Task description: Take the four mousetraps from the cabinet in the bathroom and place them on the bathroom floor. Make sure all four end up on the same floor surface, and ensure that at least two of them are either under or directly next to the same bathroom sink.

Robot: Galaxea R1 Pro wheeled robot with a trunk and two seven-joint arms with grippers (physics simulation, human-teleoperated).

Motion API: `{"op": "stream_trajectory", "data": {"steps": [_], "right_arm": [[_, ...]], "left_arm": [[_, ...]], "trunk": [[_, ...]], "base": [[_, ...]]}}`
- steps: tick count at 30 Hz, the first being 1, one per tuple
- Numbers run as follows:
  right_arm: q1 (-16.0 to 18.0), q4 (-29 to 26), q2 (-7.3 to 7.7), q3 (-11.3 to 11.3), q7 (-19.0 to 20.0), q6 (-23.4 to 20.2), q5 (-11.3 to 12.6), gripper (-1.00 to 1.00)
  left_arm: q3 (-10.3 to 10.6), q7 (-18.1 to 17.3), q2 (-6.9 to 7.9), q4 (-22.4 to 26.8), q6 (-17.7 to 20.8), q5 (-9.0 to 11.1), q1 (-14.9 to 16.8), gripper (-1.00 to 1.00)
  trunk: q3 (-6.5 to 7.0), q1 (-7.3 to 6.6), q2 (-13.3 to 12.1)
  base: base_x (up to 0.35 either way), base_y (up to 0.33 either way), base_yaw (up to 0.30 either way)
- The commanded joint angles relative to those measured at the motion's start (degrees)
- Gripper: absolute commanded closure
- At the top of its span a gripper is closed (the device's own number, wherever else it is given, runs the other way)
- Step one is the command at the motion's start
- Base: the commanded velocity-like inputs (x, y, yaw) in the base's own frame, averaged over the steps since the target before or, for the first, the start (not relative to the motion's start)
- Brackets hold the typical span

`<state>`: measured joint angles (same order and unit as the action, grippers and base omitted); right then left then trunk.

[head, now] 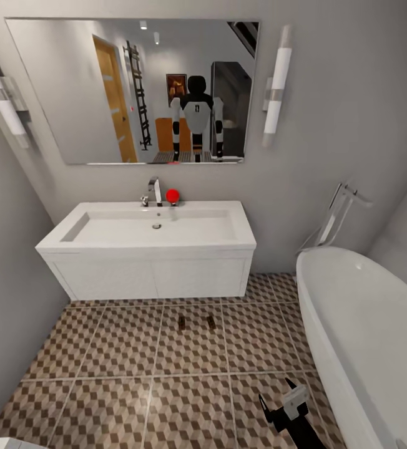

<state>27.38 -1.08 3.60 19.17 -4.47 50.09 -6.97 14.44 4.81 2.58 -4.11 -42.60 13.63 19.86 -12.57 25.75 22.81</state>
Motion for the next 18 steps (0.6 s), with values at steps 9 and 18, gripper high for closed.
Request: {"op": "stream_trajectory", "data": {"steps": [9,18], "right_arm": [[0.03,0.03,0.01,0.02,-0.46,0.1,-0.59,-1.0],[0.04,0.03,0.01,0.02,-0.5,0.1,-0.59,-1.0]], "left_arm": [[0.5,0.29,-0.04,-0.2,-0.29,0.17,0.09,-1.0],[0.5,0.29,-0.04,-0.2,-0.31,0.17,0.09,-1.0]], "trunk": [[0.71,0.03,0.11],[1.52,0.03,0.11]], "base": [[0.0,0.0,0.0],[0.0,0.0,0.0]]}}
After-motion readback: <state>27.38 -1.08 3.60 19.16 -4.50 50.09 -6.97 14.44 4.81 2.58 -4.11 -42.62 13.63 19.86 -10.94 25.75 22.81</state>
